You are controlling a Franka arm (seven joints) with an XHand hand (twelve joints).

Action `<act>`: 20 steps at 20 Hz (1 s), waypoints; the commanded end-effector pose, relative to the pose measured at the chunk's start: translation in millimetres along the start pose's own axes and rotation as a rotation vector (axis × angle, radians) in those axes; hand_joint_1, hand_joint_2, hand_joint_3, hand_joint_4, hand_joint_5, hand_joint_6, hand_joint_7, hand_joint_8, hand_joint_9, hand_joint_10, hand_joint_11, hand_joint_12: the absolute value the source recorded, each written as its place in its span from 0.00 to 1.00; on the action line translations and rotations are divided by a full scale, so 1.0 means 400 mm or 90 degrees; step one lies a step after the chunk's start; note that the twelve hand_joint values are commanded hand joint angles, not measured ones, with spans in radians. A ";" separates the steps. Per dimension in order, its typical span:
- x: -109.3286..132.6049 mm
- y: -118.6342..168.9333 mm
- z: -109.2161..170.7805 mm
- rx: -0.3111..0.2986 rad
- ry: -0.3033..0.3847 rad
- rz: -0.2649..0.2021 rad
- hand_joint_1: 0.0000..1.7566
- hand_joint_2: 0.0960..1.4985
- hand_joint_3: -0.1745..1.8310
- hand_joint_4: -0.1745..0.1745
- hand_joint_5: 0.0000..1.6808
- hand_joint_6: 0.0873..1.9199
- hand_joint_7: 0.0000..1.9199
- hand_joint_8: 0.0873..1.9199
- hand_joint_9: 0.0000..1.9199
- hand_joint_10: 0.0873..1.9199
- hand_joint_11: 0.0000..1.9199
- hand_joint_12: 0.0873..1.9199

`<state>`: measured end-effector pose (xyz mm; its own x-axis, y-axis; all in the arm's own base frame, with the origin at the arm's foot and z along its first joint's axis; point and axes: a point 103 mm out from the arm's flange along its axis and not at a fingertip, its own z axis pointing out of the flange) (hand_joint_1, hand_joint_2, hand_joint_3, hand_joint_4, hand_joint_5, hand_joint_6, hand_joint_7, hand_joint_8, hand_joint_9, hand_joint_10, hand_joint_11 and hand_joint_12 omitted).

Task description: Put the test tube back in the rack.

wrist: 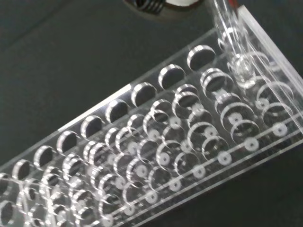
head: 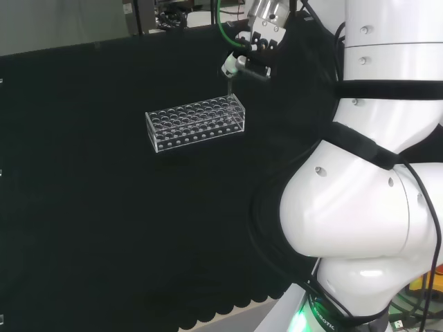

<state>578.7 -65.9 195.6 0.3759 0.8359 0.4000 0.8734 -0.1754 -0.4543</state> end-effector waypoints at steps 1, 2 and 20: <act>0.061 -0.045 -0.105 -0.048 0.000 -0.060 0.62 0.60 0.00 0.62 0.25 0.15 0.09 0.46 0.22 0.47 0.10 0.80; 0.075 -0.054 -0.121 -0.056 -0.004 -0.070 0.61 0.60 0.00 0.63 0.25 0.15 0.09 0.46 0.21 0.47 0.09 0.80; 0.249 -0.258 -0.278 -0.137 -0.085 -0.193 0.61 0.61 0.00 0.64 0.26 0.12 0.08 0.46 0.20 0.47 0.07 0.81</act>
